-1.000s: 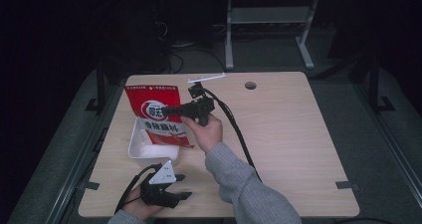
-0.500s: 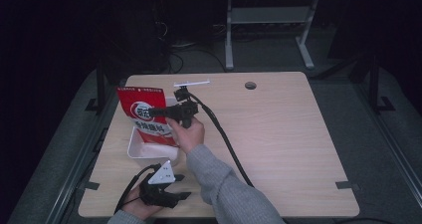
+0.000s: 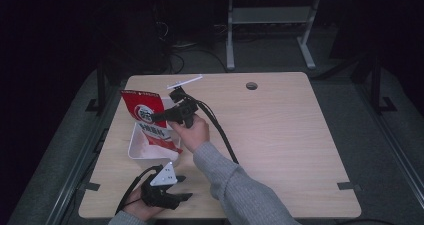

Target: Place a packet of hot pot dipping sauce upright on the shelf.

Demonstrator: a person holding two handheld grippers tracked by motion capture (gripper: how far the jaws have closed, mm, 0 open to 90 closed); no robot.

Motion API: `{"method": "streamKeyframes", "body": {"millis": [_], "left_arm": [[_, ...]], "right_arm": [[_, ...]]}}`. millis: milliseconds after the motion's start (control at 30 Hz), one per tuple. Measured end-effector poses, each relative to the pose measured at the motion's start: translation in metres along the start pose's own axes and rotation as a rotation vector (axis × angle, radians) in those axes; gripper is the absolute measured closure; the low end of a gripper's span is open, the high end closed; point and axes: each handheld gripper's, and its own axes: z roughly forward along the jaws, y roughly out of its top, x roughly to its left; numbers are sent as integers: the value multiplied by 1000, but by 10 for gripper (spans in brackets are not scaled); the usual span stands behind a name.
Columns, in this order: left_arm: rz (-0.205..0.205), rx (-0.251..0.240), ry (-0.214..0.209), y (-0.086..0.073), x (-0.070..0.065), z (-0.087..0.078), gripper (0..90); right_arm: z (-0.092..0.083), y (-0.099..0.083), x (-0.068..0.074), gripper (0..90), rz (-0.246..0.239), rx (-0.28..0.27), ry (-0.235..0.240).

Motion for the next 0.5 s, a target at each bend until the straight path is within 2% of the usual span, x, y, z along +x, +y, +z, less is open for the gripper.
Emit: {"method": "streamKeyframes", "body": {"millis": [33,67,133,167,200,300,400,500], "left_arm": [[0,0,0,0,0,0,407],[7,4,2,0,0,0,405],[7,5,2,0,0,0,403],[7,5,2,0,0,0,402],[6,5,1,0,0,0,402],[5,1,0,0,0,0,401],[6,-1,0,0,0,-1,402],[10,-2,-1,0,0,-1,402]], "right_arm": [[0,0,0,843,0,0,0],[1,6,3,836,-33,74,-4],[2,12,7,832,-71,138,-18],[2,12,7,832,-71,138,-18],[5,17,9,831,-105,190,-20],[9,21,10,836,-126,241,-3],[12,21,6,878,-122,253,18],[11,17,2,893,-96,224,37]]}}
